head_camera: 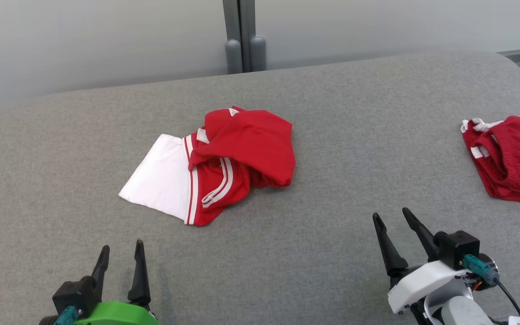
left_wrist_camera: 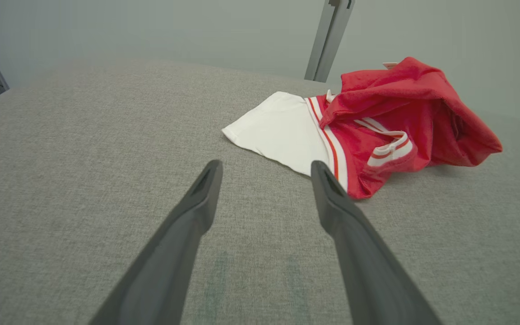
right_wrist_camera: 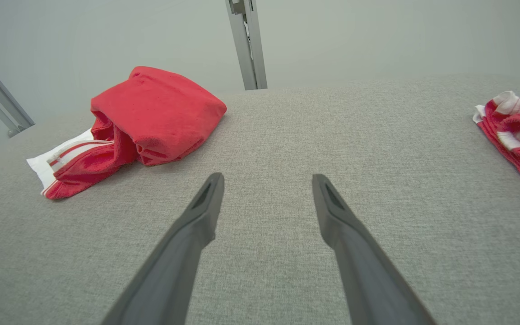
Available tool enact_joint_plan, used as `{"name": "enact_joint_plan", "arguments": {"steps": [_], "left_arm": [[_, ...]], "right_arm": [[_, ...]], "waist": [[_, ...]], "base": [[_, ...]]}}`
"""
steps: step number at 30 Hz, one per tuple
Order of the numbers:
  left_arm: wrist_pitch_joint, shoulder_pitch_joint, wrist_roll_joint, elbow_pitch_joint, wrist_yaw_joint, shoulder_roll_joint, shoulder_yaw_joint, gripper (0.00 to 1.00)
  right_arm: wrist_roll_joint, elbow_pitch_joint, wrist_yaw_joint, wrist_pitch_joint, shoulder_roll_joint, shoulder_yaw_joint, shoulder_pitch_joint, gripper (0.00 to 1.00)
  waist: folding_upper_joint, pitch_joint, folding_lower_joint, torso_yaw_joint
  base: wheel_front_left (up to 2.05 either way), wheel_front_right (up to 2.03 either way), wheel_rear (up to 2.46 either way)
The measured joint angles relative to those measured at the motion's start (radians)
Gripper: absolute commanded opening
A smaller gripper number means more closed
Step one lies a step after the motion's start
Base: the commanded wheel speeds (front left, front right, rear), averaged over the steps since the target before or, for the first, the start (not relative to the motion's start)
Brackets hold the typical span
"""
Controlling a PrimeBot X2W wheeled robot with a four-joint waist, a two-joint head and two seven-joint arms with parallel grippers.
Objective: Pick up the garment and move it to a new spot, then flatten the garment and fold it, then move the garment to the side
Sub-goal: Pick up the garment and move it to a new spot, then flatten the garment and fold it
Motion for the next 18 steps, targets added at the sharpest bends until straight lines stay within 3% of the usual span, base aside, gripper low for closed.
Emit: {"name": "enact_joint_plan", "arguments": {"steps": [11, 18], "left_arm": [[0.000, -0.048, -0.022, 0.007, 0.000, -0.003, -0.044, 1.00], [0.000, -0.090, -0.034, 0.015, 0.000, -0.003, -0.079, 1.00]], "right_arm": [[-0.049, 0.005, 0.000, 0.000, -0.001, 0.082, -0.069, 1.00], [-0.107, 0.073, 0.000, 0.000, 0.000, 0.201, -0.261, 1.00]], "waist": [[0.0000, 0.042, 0.0000, 0.035], [0.0000, 0.096, 0.0000, 0.087]], "base": [[0.00, 0.00, 0.00], [0.00, 0.00, 0.00]]}}
